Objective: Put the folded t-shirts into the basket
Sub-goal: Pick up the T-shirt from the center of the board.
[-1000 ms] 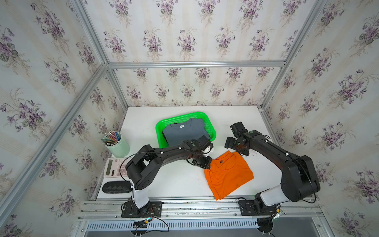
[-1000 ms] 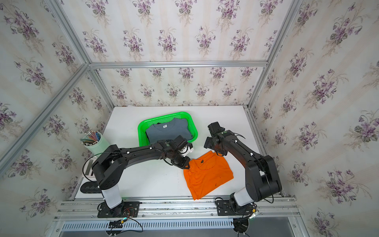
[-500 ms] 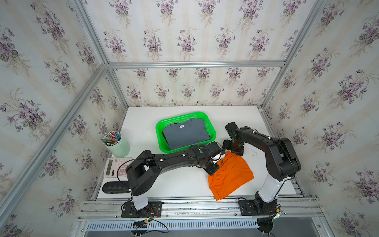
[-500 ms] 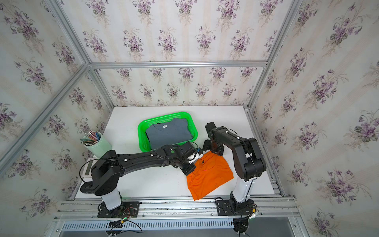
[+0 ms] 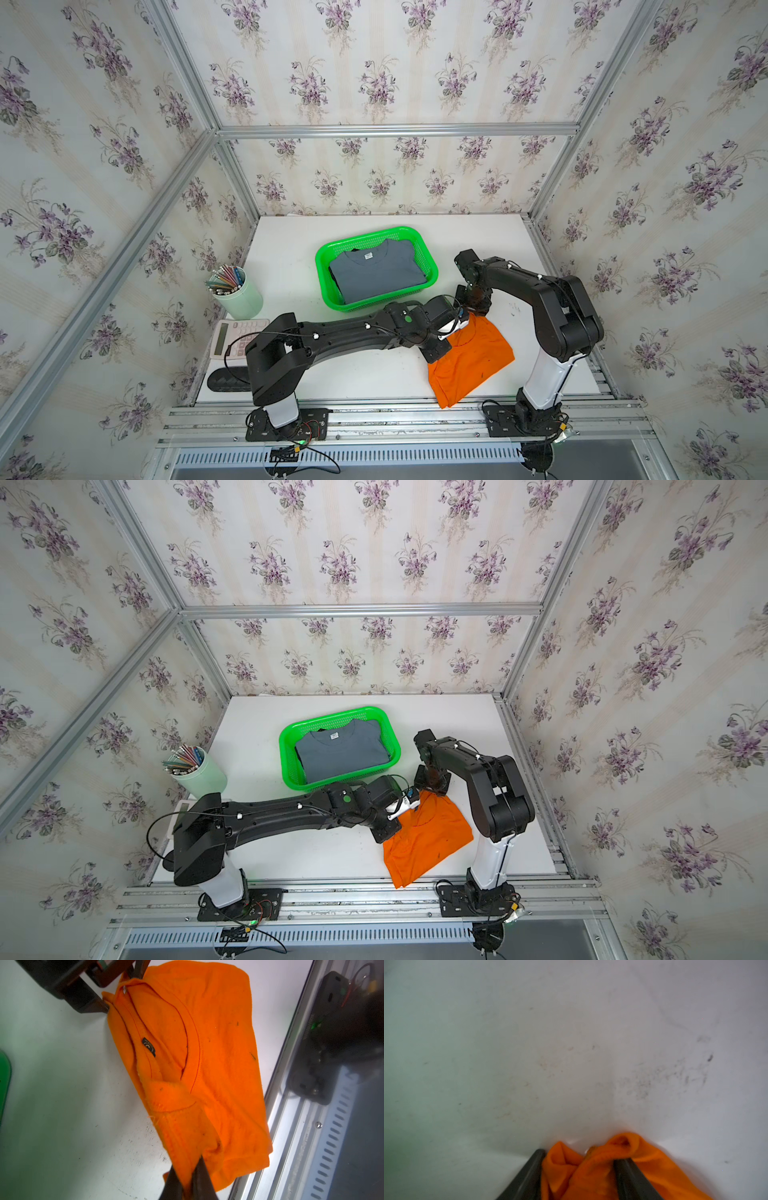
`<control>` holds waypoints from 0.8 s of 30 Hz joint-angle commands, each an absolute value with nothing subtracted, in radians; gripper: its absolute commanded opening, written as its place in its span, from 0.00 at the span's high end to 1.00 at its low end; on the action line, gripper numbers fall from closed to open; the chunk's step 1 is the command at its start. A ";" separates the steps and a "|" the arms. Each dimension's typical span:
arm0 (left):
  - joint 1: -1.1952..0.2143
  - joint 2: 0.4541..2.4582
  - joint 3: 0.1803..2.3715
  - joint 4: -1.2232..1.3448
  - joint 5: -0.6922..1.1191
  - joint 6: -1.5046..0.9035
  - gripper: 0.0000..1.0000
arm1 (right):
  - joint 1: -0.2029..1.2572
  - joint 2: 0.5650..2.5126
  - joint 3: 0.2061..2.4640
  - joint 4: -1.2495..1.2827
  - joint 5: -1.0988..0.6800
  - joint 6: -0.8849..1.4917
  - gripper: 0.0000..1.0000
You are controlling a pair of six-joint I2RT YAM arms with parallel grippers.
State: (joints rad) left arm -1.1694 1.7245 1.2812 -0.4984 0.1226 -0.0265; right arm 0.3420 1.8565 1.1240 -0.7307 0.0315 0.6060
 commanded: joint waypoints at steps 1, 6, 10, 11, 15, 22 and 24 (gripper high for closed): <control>-1.172 1.713 1.280 -0.469 0.102 0.010 1.00 | 0.342 1.899 1.112 -0.737 0.006 0.611 0.58; -1.173 1.710 1.282 -0.494 0.073 0.011 1.00 | 0.341 1.864 1.125 -0.759 -0.009 0.609 0.84; -1.173 1.676 1.273 -0.540 0.040 0.012 1.00 | 0.342 1.792 1.140 -0.785 -0.036 0.622 1.00; -1.173 1.662 1.269 -0.549 0.039 0.017 1.00 | 0.342 1.768 1.146 -0.790 -0.047 0.628 1.00; -1.172 1.594 1.262 -0.591 0.021 0.051 1.00 | 0.342 1.667 1.173 -0.800 -0.109 0.679 1.00; -1.170 1.458 1.259 -0.656 -0.133 0.108 1.00 | 0.342 1.508 1.233 -0.787 -0.144 0.800 1.00; -1.166 1.426 1.250 -0.664 -0.175 0.144 1.00 | 0.343 1.481 1.239 -0.766 -0.170 0.834 1.00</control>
State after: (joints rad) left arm -1.1706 1.4586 1.2564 -0.6373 -0.0822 0.0795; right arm 0.3420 1.5043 1.2289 -0.7822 -0.1322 0.7589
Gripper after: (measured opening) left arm 0.088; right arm 0.090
